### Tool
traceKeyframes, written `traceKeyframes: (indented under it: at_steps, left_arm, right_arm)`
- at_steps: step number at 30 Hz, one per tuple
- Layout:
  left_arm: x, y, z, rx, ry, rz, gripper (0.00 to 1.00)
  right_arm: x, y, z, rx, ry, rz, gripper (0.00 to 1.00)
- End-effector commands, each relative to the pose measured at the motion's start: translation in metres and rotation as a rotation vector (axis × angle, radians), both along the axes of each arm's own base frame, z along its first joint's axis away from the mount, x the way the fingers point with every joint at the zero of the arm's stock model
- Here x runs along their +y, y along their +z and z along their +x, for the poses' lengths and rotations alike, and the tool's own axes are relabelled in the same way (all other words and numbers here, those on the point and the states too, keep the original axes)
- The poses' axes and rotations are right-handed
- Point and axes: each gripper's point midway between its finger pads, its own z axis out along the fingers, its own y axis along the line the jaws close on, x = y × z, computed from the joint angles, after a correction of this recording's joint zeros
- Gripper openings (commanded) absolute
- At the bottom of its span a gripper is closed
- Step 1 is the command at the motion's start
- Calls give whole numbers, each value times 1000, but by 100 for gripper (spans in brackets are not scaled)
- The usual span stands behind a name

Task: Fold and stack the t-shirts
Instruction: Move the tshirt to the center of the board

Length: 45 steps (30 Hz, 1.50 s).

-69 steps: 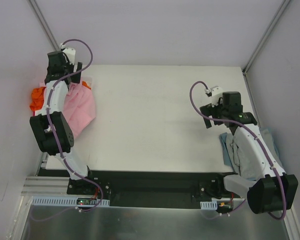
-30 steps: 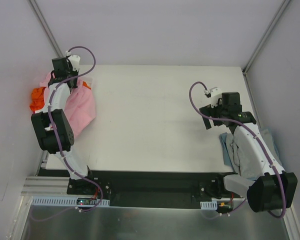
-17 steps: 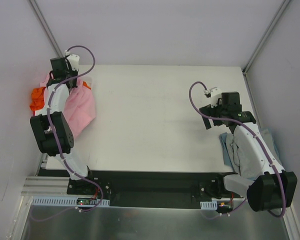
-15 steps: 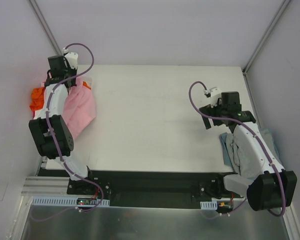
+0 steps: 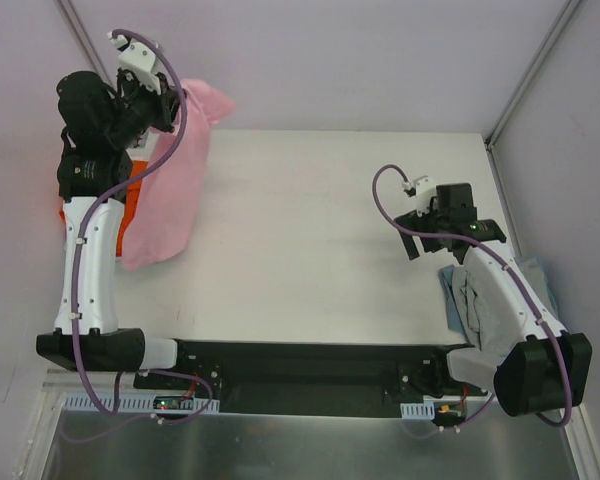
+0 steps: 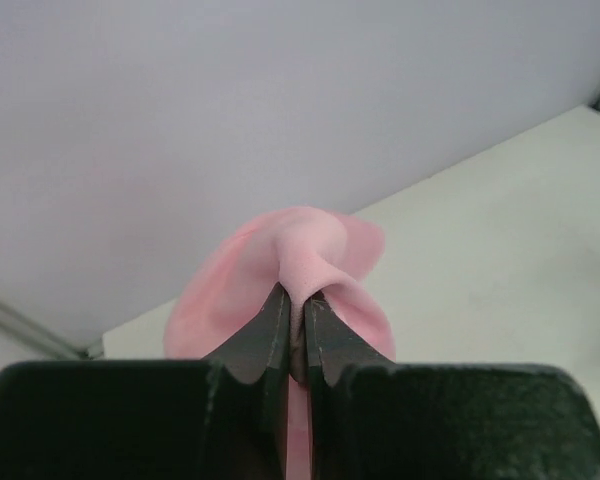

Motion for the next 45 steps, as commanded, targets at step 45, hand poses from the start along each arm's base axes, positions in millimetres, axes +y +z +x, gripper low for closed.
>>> traceKeyframes:
  at_steps: [45]
  left_arm:
    - [-141,34,21,107,-378,-158,0]
  right_arm:
    - [-14,16,15,-75,-70,-67,96]
